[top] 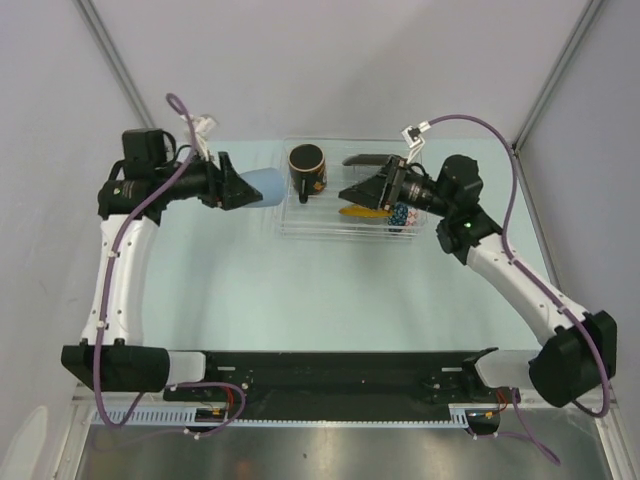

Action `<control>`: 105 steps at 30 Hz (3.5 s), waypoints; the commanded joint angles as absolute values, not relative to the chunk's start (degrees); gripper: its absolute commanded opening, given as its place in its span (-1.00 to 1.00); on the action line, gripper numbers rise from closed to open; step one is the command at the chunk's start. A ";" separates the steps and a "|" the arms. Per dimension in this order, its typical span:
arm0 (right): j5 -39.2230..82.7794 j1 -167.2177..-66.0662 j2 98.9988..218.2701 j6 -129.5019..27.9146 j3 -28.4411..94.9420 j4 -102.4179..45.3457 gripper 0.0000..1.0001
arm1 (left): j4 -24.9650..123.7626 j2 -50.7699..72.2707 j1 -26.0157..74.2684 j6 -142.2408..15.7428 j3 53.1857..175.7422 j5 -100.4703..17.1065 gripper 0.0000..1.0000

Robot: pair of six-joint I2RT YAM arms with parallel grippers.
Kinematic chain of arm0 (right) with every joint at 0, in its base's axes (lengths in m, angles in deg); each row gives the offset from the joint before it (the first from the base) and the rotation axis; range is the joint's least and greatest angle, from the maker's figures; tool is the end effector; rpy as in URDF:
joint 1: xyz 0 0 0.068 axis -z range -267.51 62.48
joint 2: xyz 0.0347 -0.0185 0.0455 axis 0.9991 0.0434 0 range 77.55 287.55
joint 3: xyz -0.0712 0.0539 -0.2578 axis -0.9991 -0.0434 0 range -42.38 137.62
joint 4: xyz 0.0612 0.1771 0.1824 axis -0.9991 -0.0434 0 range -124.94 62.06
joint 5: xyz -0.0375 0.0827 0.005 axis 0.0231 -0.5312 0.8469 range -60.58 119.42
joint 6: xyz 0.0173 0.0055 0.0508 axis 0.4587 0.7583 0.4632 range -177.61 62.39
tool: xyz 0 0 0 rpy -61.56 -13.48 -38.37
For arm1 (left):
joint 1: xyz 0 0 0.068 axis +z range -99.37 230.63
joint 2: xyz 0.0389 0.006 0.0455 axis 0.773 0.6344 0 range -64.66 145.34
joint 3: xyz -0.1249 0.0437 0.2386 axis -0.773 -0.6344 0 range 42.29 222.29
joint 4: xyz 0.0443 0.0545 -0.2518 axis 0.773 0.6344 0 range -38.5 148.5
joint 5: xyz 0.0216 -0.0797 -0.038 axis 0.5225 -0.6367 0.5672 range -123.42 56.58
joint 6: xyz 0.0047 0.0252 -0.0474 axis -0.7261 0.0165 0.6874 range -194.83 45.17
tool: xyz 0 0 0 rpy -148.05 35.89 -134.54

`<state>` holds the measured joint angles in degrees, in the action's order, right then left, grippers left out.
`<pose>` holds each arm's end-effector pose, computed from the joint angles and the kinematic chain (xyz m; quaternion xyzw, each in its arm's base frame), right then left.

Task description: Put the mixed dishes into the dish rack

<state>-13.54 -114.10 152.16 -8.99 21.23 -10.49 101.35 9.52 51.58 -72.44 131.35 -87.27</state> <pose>0.2586 0.1566 0.3915 -0.1496 0.6606 0.6168 0.4010 0.2477 -0.0246 0.4339 0.1861 0.7965 -0.4067 0.4068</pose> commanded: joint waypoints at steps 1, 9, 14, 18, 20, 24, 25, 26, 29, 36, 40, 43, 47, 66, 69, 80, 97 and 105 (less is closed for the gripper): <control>-11.89 -110.11 145.33 -19.72 21.52 -27.49 0.35 | 110.82 14.96 42.82 -86.50 136.95 -63.50 -1.00; -8.38 -109.14 139.44 -20.87 17.04 -31.98 0.34 | 116.87 32.70 33.06 -94.07 152.75 -49.26 -0.99; -7.67 -109.14 136.71 -20.69 13.43 -32.07 0.31 | 119.09 44.04 31.03 -97.85 163.39 -44.86 -0.99; -6.70 -108.79 134.69 -20.34 10.62 -31.72 0.31 | 118.65 48.98 29.19 -99.70 166.48 -42.04 -0.99; -6.79 -108.52 134.07 -20.17 9.39 -31.55 0.30 | 118.91 51.17 28.74 -101.02 167.45 -40.98 -0.99; -7.41 -107.82 133.80 -19.82 7.80 -30.76 0.30 | 119.27 53.72 27.60 -103.38 168.59 -40.01 -0.99; -7.41 -107.73 133.72 -19.73 7.63 -30.67 0.29 | 119.27 54.34 27.42 -103.65 168.94 -39.58 -0.99; -7.49 -107.64 133.72 -19.55 7.19 -30.23 0.29 | 119.53 54.78 27.16 -104.09 169.12 -39.40 -0.99; -7.58 -107.29 133.54 -19.11 6.57 -29.70 0.29 | 119.88 56.37 26.63 -105.59 169.38 -38.70 -1.00; -8.02 -106.85 134.24 -18.59 6.13 -29.26 0.27 | 122.16 58.22 24.88 -109.36 168.77 -39.04 -0.99; -8.20 -106.76 134.33 -18.32 6.13 -29.00 0.27 | 123.39 58.21 23.91 -111.74 167.63 -38.69 -0.99; -8.20 -106.68 134.42 -18.23 6.13 -28.91 0.26 | 124.54 58.57 23.38 -113.06 167.28 -38.34 -0.99; -8.29 -106.68 134.33 -18.15 6.13 -29.00 0.26 | 125.07 59.71 22.85 -114.29 167.28 -38.17 -0.99; -8.81 -106.68 134.07 -17.27 3.32 -28.47 0.23 | 120.86 64.98 18.37 -115.87 170.35 -36.85 -0.99; -8.81 -106.76 134.07 -17.35 2.97 -28.47 0.22 | 118.05 65.16 18.37 -116.14 169.74 -36.85 -0.99; -8.81 -106.76 134.68 -17.00 1.74 -26.62 0.20 | 109.43 63.84 18.28 -116.23 170.26 -41.24 -1.00; -8.55 -106.68 134.15 -16.56 0.59 -27.15 0.17 | 104.07 63.23 18.90 -116.93 167.28 -41.77 -1.00; -8.64 -106.76 134.16 -16.39 0.59 -27.06 0.15 | 103.53 63.93 20.21 -117.72 162.62 -40.80 -0.99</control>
<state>-8.12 -106.89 135.03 -17.05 0.58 -28.94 104.89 63.87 19.29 -116.13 163.98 -40.10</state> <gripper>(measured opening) 0.577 0.722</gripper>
